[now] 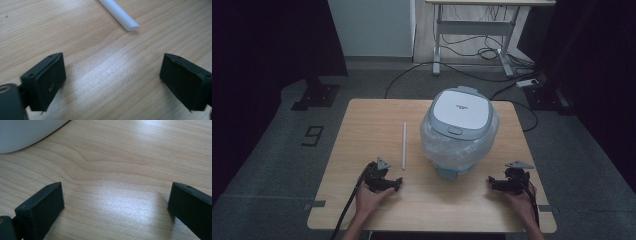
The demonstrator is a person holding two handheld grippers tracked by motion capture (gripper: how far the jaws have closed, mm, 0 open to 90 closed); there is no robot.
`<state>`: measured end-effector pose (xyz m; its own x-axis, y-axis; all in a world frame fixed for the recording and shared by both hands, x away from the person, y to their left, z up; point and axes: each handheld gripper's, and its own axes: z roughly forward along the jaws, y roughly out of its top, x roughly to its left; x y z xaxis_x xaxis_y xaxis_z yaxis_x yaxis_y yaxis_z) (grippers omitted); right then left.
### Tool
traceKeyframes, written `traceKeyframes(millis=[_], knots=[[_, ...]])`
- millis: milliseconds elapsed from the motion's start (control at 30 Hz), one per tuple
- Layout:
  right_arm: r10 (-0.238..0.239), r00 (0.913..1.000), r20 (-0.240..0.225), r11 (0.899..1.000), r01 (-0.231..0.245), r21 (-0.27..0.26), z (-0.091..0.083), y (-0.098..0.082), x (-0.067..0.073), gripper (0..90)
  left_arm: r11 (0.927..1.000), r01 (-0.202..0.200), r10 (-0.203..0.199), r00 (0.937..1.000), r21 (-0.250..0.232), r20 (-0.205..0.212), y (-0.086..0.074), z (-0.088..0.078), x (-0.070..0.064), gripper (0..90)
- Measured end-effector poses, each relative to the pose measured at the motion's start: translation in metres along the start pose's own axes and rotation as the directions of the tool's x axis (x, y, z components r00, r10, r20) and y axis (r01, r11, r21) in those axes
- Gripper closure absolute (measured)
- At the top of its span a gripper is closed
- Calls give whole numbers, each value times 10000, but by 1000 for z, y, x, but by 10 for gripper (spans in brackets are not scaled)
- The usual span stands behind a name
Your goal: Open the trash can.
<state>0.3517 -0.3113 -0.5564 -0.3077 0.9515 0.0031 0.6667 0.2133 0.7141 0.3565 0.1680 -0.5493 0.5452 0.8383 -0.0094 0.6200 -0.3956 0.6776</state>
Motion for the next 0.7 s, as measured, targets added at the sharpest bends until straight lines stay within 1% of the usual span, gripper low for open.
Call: traceKeyframes(millis=[133, 167, 200, 433, 533, 567, 633, 700], knots=[[11, 10000, 28, 10000, -11, -39, -1, -1, 0, 16, 10000, 21, -21, 10000, -2, -15, -1, -1, -1, 73], [12, 10000, 17, 9999, -12, -106, -3, -2, 0, 42, 10000, 40, -40, 10000, -6, -31, -1, -1, -1, 73], [12, 10000, 17, 9999, -12, -106, -3, -2, 0, 42, 10000, 52, -52, 10000, -5, -42, -1, -1, -1, 73], [114, 9999, 76, 9993, -111, -355, -8, -6, -4, 148, 10000, 67, -67, 10000, -19, -59, -5, -5, -2, 83], [135, 9998, 155, 9988, -127, -470, -11, -8, -5, 215, 10000, 61, -61, 10000, -28, -56, -5, -5, -2, 83], [121, 9997, 192, 9985, -110, -533, -13, -9, -5, 232, 10000, 57, -57, 10000, -29, -57, -5, -5, -2, 83], [177, 9998, 48, 9971, -173, -737, -18, -9, -6, 272, 10000, 53, -53, 10000, -28, -54, -6, -5, -2, 83], [212, 9997, -113, 9942, -223, -1049, -25, -8, -7, 309, 10000, 24, -24, 10000, -10, -53, -6, -6, -2, 84]])
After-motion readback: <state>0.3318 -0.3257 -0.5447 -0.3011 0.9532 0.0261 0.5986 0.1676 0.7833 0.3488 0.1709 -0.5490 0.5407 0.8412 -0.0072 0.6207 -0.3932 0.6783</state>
